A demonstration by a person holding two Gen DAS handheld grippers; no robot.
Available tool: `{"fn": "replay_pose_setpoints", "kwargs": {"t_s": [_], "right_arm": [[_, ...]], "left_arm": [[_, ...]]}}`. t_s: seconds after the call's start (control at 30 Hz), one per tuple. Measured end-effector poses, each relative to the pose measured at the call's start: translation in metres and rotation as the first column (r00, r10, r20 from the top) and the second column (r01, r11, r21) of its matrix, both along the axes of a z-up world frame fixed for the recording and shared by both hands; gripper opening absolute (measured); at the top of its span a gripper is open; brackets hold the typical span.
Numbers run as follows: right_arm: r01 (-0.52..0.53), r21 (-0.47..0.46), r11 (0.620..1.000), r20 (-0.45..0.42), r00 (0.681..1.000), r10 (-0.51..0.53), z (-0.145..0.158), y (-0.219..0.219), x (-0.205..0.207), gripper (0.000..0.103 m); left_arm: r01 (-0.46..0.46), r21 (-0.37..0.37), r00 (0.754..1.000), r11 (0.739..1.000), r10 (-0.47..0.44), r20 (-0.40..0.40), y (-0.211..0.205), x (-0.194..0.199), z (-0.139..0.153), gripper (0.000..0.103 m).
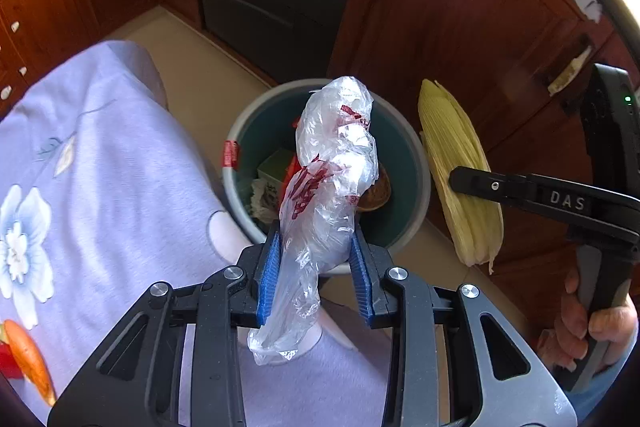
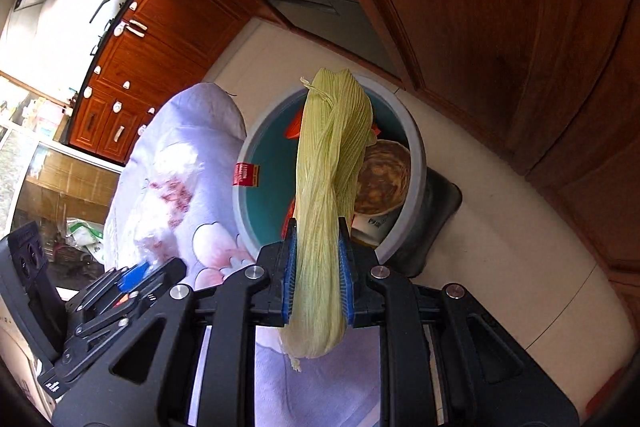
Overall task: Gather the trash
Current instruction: 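Carry bag and corn over the teal bin and open both tools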
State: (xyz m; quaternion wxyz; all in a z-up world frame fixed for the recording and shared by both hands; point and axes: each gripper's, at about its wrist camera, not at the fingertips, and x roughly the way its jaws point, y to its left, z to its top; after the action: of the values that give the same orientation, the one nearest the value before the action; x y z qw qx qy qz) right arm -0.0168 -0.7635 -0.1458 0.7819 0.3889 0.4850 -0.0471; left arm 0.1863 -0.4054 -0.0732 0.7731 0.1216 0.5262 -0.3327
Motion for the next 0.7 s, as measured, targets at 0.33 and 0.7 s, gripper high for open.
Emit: {"fn": "replay_pose_setpoints", "kwargs": {"t_s": [0.33,0.7], "right_arm": [[-0.028,-0.016,0.999,-0.032,0.999,0.028,-0.013,0.002,0.031,0.018],[-0.073,-0.007,0.997,-0.044,0.996,0.073,-0.020,0.032,0.055,0.057]], "left_arm": [[-0.019,0.010,1.000,1.000,0.019,-0.022,-0.001,0.015,-0.021,0.061],[-0.089,-0.032,0.996,0.996,0.088,-0.019,0.033,0.013,-0.008,0.094]]}}
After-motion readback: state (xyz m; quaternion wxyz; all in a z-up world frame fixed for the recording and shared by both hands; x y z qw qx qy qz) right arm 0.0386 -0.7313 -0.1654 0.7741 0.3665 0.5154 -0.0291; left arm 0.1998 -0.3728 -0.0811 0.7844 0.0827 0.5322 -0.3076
